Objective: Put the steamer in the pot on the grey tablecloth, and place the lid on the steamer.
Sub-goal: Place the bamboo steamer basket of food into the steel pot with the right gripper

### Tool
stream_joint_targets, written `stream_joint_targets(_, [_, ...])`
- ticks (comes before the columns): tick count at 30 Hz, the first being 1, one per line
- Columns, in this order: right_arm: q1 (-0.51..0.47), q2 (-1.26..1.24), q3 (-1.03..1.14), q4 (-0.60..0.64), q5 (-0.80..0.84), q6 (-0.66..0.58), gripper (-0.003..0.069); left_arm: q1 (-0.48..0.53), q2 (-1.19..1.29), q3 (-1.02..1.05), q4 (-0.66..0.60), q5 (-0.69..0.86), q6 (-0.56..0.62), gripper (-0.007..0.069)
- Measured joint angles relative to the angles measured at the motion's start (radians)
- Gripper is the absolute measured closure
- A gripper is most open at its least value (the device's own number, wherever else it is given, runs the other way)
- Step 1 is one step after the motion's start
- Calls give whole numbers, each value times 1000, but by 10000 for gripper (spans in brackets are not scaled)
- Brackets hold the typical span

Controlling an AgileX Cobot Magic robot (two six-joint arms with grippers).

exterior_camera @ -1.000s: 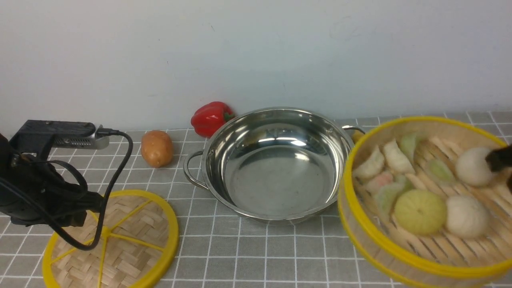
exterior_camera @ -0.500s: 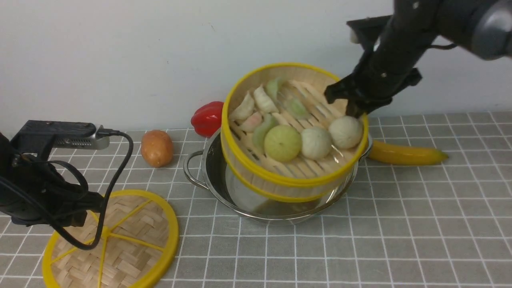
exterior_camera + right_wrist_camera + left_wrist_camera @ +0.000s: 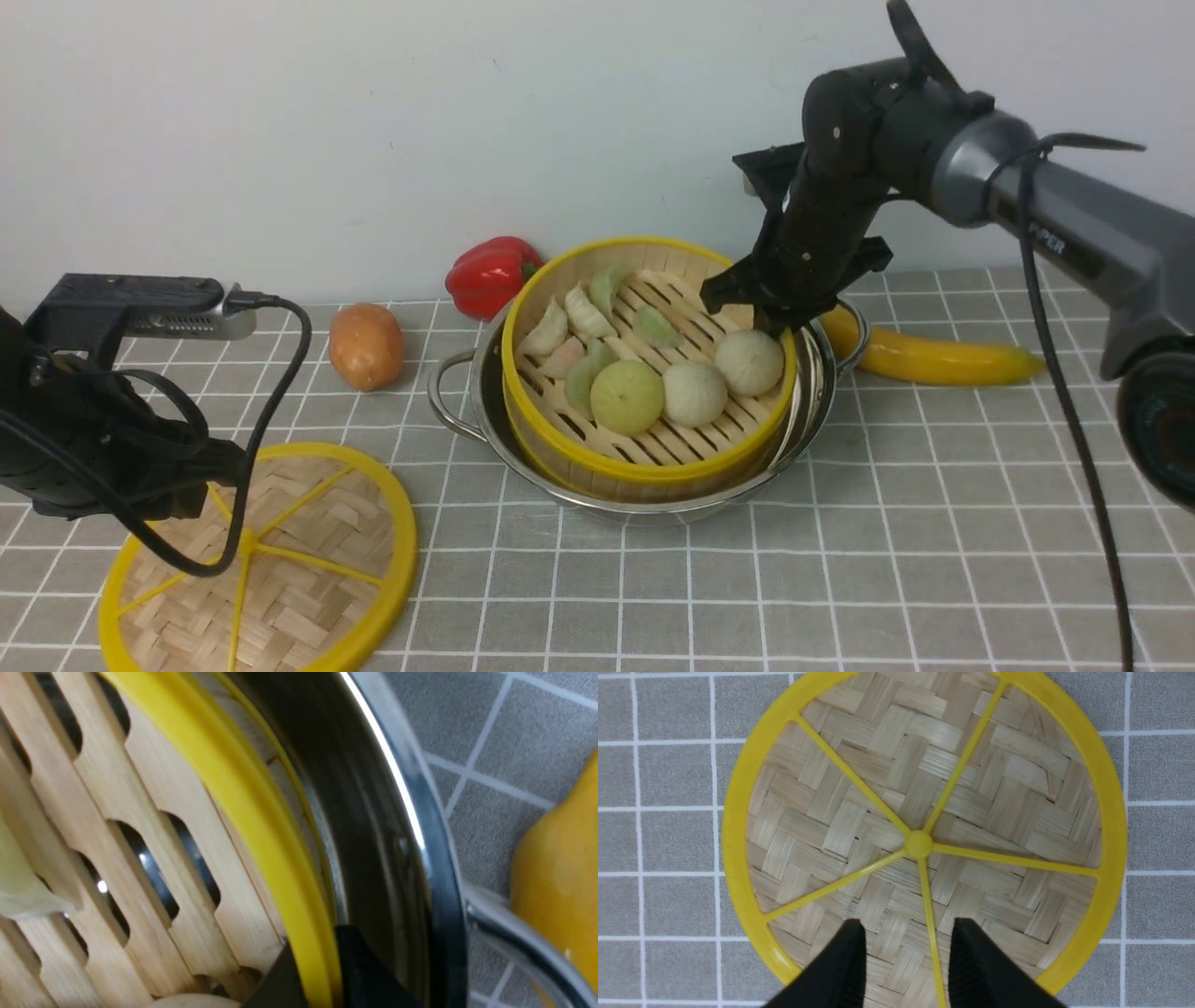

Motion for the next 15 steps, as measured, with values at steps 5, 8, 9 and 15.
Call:
stream_joint_targets(5, [0, 27, -16, -2, -3, 1, 603, 0, 1, 0, -1, -1, 0, 382])
stream_joint_targets(8, [0, 30, -19, 1, -3, 4, 587, 0, 7, 0, -1, -1, 0, 382])
stream_joint_targets(9, [0, 30, -21, 6, -3, 8, 560, 0, 15, 0, -1, -2, 0, 382])
stream_joint_targets(15, [0, 30, -24, 16, -15, 8, 415, 0, 49, 0, -4, -25, 0, 382])
